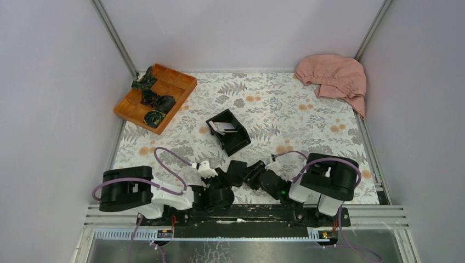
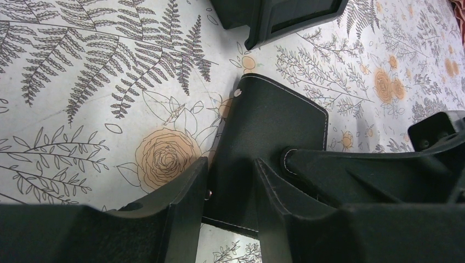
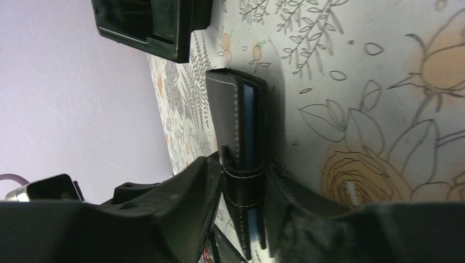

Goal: Put the credit cards into the card holder
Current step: Close the card holder at the center of the board, then reset both arms

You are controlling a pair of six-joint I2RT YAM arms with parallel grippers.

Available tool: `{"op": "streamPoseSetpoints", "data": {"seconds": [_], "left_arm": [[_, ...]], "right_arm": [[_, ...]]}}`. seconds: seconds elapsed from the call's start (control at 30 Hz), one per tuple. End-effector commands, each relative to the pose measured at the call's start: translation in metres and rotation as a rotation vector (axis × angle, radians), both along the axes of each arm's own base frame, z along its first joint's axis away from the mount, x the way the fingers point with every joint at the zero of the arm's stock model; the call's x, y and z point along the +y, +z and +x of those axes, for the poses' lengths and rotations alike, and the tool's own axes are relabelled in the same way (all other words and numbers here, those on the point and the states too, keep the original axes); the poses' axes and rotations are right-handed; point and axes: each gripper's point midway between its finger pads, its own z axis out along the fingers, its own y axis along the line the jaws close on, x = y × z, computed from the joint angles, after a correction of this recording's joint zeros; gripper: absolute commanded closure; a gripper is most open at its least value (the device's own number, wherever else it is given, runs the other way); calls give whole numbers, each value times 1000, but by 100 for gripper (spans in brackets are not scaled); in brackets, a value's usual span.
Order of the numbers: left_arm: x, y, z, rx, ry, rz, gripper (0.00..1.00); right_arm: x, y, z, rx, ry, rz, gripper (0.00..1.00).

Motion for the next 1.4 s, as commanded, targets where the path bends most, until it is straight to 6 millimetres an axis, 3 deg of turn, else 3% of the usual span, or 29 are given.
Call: {"op": "streamPoseSetpoints", "data": {"seconds": [0.0, 0.13, 0.2, 0.33, 0.5, 0.7, 0.87, 1.03, 1.17, 1.37], "left_arm": [[19, -26, -14, 75, -43, 106, 55], [20, -13, -10, 46, -24, 82, 49], [20, -7, -8, 31, -16, 69, 47], [14, 10, -4, 0, -16, 36, 43], [13, 41, 3, -60, 2, 26, 41], [32, 83, 13, -149, 58, 39, 37], [53, 130, 27, -263, 151, 110, 26], [80, 162, 60, -335, 304, 256, 0], [91, 166, 103, -329, 340, 394, 0], [118, 142, 163, -323, 316, 382, 0]], "right_arm": [[-20, -35, -16, 16, 69, -196, 47], [-29, -25, -9, -30, 63, -289, 35], [-36, -17, -6, -52, 47, -314, 34], [-53, -20, -4, -54, 22, -387, 35], [-72, -15, 1, -107, 16, -508, 36], [-99, 24, 25, -245, -14, -723, 35], [-129, 59, 62, -311, -47, -880, 32], [-170, 92, 114, -350, -139, -1029, 25], [-198, 98, 150, -324, -160, -1154, 17], [-238, 98, 189, -301, -224, -1272, 2]]}}
